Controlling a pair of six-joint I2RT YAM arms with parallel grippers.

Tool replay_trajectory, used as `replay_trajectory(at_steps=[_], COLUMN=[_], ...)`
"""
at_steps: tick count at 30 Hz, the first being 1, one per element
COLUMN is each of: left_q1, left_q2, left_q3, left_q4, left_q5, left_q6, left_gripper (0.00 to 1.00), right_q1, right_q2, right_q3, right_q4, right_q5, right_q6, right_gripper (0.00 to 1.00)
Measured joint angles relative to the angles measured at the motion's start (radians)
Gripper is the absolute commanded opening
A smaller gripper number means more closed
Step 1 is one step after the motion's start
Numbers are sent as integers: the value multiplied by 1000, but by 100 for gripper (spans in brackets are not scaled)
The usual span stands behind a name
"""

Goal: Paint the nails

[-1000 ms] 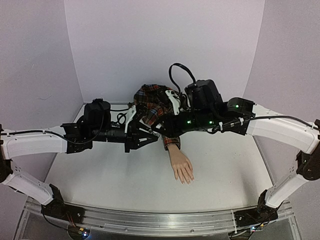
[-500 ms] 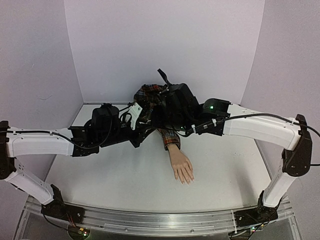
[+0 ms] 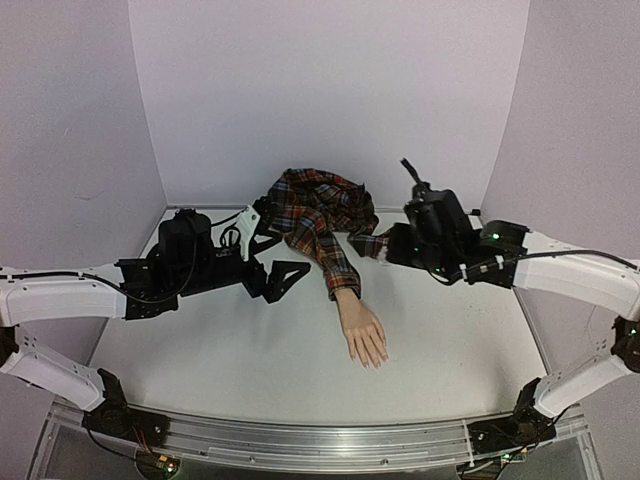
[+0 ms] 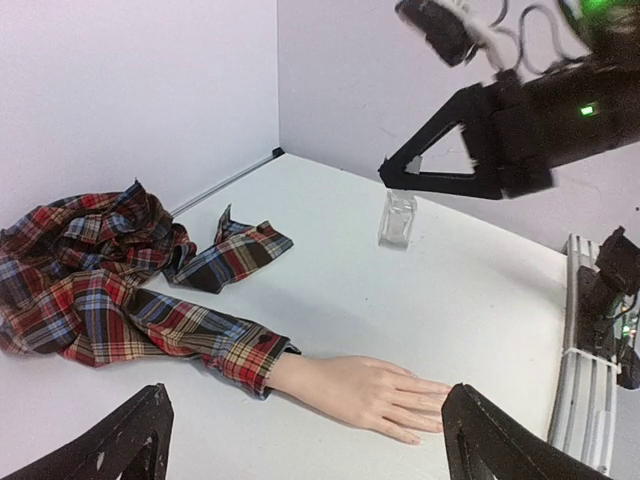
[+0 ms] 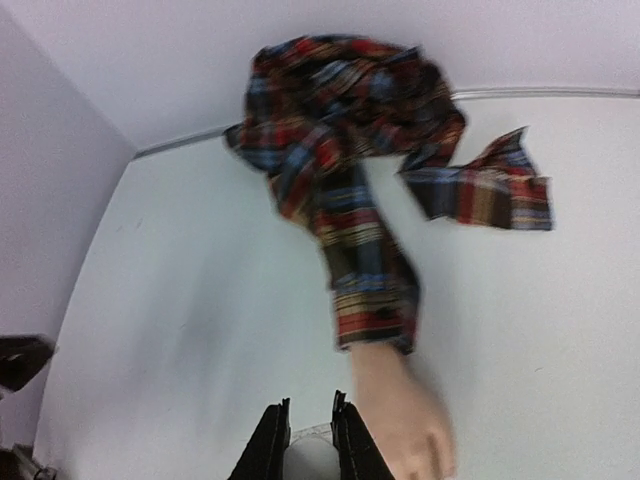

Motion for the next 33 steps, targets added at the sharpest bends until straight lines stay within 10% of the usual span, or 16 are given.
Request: replay_trajectory(at_steps=[11,23,27,33], left_q1=[4,6,7,9], left_q2=[-59,-63,-82,-92], left_q3=[-20,-20,-23,-25], left_q4=[39,38,39,37], left_q5=[51,26,15,-5], left_q6=[3,0,0,-2], left_gripper=[95,95,95,96], right_q1=[-308,-362,-362,-362], right_q2=[-313,-77,-26,0], right_q3=[-617,-702,-700,-697], right_q4=[49,273,320,343], right_q5=[109,43,49,32], right_q6=[-12,41,42,37], right_gripper=[0,10,22,69])
